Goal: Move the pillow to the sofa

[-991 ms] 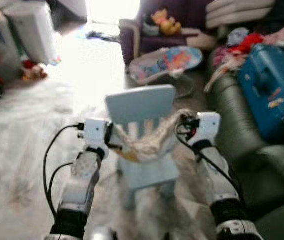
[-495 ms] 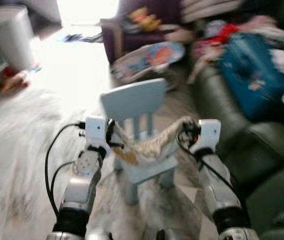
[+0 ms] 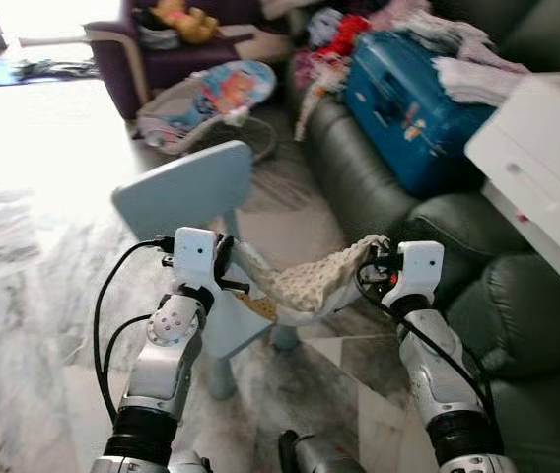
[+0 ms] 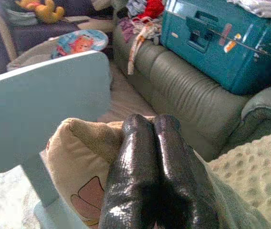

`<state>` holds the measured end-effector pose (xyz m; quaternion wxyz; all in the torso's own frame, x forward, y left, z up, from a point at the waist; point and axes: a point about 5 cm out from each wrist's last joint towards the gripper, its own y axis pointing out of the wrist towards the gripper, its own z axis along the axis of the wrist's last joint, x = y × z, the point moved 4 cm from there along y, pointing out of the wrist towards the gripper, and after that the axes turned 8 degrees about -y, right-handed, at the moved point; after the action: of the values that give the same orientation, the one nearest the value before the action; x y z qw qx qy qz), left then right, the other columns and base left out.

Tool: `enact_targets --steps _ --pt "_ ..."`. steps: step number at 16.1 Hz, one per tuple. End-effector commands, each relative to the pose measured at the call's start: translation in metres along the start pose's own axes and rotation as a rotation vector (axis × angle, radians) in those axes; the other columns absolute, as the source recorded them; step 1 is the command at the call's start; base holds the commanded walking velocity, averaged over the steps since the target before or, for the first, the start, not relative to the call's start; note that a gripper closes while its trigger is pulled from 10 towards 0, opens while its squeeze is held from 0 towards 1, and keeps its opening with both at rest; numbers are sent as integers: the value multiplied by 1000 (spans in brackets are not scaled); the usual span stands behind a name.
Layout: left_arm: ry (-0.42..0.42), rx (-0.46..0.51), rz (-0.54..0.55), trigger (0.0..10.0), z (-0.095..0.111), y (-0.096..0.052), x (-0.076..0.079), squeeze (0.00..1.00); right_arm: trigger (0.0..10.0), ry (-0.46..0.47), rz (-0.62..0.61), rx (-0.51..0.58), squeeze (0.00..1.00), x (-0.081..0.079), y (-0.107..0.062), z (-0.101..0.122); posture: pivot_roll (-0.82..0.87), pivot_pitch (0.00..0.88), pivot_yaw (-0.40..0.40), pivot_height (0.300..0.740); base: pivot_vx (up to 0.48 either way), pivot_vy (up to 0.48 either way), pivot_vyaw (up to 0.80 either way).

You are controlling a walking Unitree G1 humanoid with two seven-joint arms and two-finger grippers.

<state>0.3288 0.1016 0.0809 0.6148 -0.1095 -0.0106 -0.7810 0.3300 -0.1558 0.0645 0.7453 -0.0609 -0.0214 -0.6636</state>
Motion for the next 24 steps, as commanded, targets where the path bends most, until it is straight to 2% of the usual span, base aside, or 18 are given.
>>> enact_targets --steps 1,3,7,10,19,24 --pt "-4 28 -8 10000 10 5 1 0 10000 -11 0 14 0 -1 2 5 20 0 -28 740 0 0 -800" --pt "-39 34 -4 10000 11 7 0 0 10000 -15 -3 13 0 2 2 5 15 0 -25 740 0 0 -800" --pt "-46 25 -21 10000 9 12 6 0 10000 -17 -32 8 0 11 3 6 -5 0 -14 740 0 0 -789" --pt "-51 19 -47 10000 8 13 14 0 10000 -16 -24 14 0 8 3 7 -12 0 -14 740 0 320 0" --pt "-28 -1 -57 10000 4 15 18 0 10000 -21 -32 10 0 11 5 8 -17 0 -13 740 0 480 0" --pt "-19 41 -57 10000 9 14 18 0 10000 -20 -39 3 0 11 4 7 -17 0 -11 740 0 0 0"
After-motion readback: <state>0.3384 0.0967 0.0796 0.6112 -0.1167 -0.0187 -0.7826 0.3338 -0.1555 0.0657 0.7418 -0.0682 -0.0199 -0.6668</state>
